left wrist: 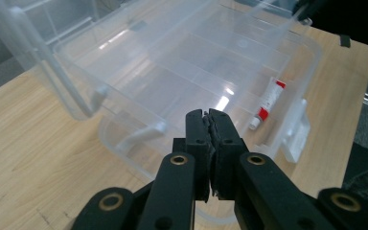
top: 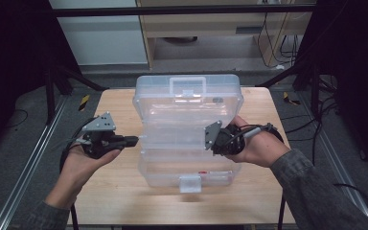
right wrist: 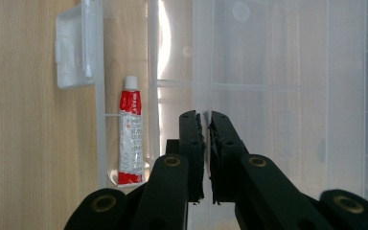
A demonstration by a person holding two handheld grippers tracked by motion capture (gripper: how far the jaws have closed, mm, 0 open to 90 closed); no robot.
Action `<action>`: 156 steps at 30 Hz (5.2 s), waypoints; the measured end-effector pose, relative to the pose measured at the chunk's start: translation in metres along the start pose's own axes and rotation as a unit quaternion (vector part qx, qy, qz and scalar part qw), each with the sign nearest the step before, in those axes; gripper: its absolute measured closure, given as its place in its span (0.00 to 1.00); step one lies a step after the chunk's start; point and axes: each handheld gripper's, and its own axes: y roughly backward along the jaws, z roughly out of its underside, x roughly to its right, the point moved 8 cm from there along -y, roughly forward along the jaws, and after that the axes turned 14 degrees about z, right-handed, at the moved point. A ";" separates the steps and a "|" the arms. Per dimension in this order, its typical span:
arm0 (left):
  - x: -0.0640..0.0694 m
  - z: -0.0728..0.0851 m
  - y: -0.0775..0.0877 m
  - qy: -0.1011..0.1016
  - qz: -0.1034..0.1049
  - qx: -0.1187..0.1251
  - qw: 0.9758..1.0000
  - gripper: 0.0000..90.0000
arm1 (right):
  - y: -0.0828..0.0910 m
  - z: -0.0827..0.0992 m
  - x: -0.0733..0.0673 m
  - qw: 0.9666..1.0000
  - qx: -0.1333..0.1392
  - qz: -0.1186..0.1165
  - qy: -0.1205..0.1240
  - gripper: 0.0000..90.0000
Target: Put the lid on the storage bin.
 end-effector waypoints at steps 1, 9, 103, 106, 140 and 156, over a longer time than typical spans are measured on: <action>-0.003 -0.002 0.000 0.005 -0.001 0.004 1.000 0.98 | 0.000 0.000 0.000 1.000 0.001 0.000 -0.001 0.94; -0.020 -0.022 -0.006 0.025 -0.018 -0.024 0.999 1.00 | 0.000 0.000 0.000 1.000 0.000 0.000 -0.001 0.94; -0.004 0.034 -0.026 0.030 0.003 -0.026 0.999 0.99 | 0.030 0.128 -0.017 0.965 -0.015 0.080 -0.250 0.23; -0.005 0.036 -0.025 0.030 -0.001 -0.021 0.999 0.99 | 0.029 0.131 -0.018 0.964 -0.017 0.079 -0.252 0.23; -0.005 0.072 -0.033 0.030 -0.013 -0.041 0.999 0.99 | 0.011 0.150 -0.024 0.953 -0.037 0.101 -0.284 0.21; -0.076 0.120 -0.026 0.057 -0.142 -0.106 0.982 0.96 | -0.025 0.172 -0.016 0.916 -0.076 0.165 -0.358 0.21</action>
